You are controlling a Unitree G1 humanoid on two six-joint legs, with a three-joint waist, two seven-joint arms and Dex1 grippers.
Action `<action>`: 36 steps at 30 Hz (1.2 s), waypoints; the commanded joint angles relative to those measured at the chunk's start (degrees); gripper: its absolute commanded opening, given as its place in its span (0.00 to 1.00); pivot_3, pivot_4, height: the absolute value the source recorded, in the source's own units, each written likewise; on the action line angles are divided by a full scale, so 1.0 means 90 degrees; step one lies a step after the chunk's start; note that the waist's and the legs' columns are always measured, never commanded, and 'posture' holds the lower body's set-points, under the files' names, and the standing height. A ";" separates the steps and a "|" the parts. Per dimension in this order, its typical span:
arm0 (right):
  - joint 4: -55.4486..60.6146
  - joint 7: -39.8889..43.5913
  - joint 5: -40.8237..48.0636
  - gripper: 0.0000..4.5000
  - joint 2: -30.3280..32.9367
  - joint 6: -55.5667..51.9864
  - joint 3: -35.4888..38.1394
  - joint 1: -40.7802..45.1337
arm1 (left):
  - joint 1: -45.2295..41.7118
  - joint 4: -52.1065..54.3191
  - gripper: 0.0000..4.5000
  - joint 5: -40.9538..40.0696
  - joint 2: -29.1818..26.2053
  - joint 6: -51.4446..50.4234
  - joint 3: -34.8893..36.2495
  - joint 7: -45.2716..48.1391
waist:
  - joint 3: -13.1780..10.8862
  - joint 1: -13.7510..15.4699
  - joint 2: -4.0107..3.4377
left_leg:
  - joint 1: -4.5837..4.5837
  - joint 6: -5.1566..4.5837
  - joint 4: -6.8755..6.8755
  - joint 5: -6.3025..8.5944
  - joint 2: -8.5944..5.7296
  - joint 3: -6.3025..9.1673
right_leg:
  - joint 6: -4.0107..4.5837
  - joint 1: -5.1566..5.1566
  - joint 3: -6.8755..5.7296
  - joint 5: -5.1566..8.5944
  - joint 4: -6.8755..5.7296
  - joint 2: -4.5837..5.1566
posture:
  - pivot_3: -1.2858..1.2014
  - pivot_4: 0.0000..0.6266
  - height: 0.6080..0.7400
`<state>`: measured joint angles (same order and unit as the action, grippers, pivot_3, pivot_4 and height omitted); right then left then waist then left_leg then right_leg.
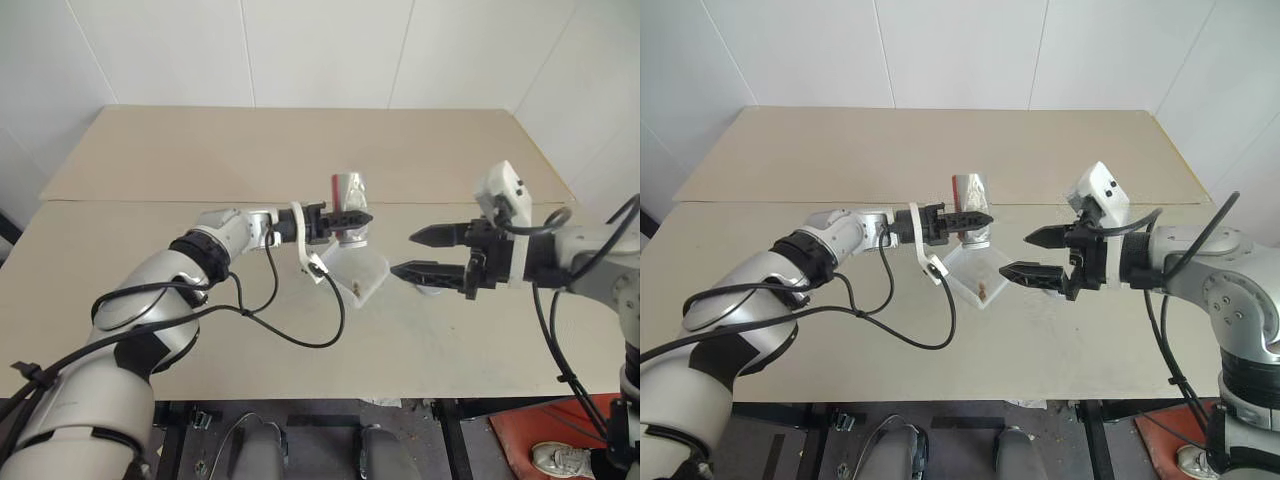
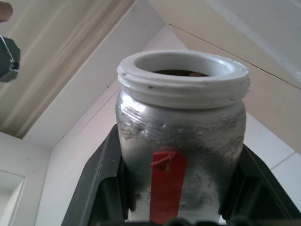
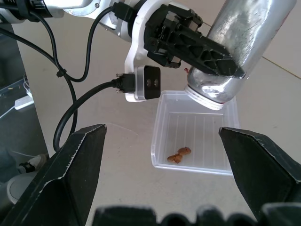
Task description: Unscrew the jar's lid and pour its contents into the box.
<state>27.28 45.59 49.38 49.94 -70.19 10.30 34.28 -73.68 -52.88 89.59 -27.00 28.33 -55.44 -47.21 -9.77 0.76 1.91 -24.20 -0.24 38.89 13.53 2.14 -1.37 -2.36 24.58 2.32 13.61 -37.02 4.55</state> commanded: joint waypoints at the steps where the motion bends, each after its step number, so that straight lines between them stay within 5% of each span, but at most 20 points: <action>1: 0.0200 -0.0086 0.0177 0.99 0.0099 0.0099 0.0296 -0.0035 | -0.0154 -0.0024 0.43 -0.0566 0.0035 0.0231 0.0224 0.0099 | 0.0000 0.0001 0.0000 | 0.0000 0.0000 0.0000 0.0000 -0.0001 0.0000 | 0.0000 0.0000 0.0000 0.0000 0.0000 0.0001 | 0.52 0.24 1.00; 6: 0.0268 -0.0135 0.0139 0.99 0.0101 0.0340 0.0281 -0.0137 | 0.0344 -0.0163 0.43 -0.2796 -0.0036 0.1234 0.1423 0.1620 | 0.0000 -0.0023 0.0000 | 0.0002 0.0000 0.0001 0.0000 0.0001 0.0000 | 0.0001 0.0000 0.0000 0.0000 -0.0002 0.0001 | 0.52 0.24 1.00; 9: 0.0321 -0.0025 -0.0170 0.99 0.0088 0.0871 0.0098 -0.0328 | 0.1275 0.0419 0.43 -0.6013 0.0079 0.1045 0.3116 0.4107 | 0.0002 -0.0044 -0.0003 | 0.0006 0.0000 0.0000 0.0000 0.0004 -0.0001 | 0.0001 -0.0001 0.0001 -0.0001 -0.0006 0.0000 | 0.52 0.24 1.00; 12: 0.0201 0.0035 -0.0345 0.99 0.0022 0.1207 -0.0098 -0.0313 | 0.2251 0.2160 0.43 -0.8898 0.0523 -0.1198 0.4549 0.6455 | 0.0002 -0.0081 -0.0004 | 0.0003 0.0004 0.0010 -0.0003 0.0011 -0.0003 | 0.0002 -0.0002 0.0000 -0.0001 -0.0013 0.0001 | 0.52 0.24 1.00; 16: -0.0100 -0.0090 -0.0612 0.99 -0.0109 0.1386 -0.0406 -0.0087 | 0.2912 0.3717 0.43 -1.0648 0.0784 -0.3810 0.5643 0.7429 | 0.0002 -0.0100 -0.0004 | 0.0005 0.0004 0.0018 -0.0003 0.0010 0.0011 | 0.0002 -0.0015 -0.0009 -0.0001 -0.0008 -0.0005 | 0.52 0.24 1.00; 20: -0.0266 -0.0188 -0.0791 0.99 -0.0219 0.1496 -0.0552 0.0057 | 0.3270 0.4113 0.43 -1.1438 0.0928 -0.4982 0.6327 0.7596 | 0.0002 -0.0131 -0.0005 | 0.0021 0.0003 0.0018 -0.0003 0.0005 0.0020 | 0.0001 -0.0032 -0.0009 0.0000 -0.0005 -0.0005 | 0.52 0.24 1.00; 31: -0.0206 -0.0263 -0.0863 0.99 -0.0275 0.1484 -0.0624 0.0017 | 0.4157 0.3405 0.43 -1.1390 0.1332 -0.3549 0.6612 0.7999 | 0.0002 -0.0133 -0.0004 | 0.0029 0.0003 0.0017 -0.0003 0.0001 0.0022 | 0.0002 -0.0038 -0.0008 -0.0001 0.0004 -0.0003 | 0.52 0.24 1.00; 36: -0.0162 -0.0279 -0.0859 1.00 -0.0272 0.1487 -0.0626 -0.0016 | 0.4266 0.3183 0.81 -1.1081 0.1257 -0.3516 0.6469 0.7984 | 0.0003 -0.0136 -0.0004 | 0.0031 0.0003 0.0017 -0.0003 0.0001 0.0022 | 0.0002 -0.0039 -0.0007 -0.0001 0.0005 -0.0004 | 0.52 0.24 1.00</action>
<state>24.21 43.24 41.48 47.33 -57.95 3.11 33.42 -35.38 -24.63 -10.99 -15.05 -4.90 3.07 24.38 -9.75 -0.46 1.87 -23.89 -0.21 39.04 13.50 2.15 -1.18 -2.34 24.22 2.26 13.60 -36.97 4.52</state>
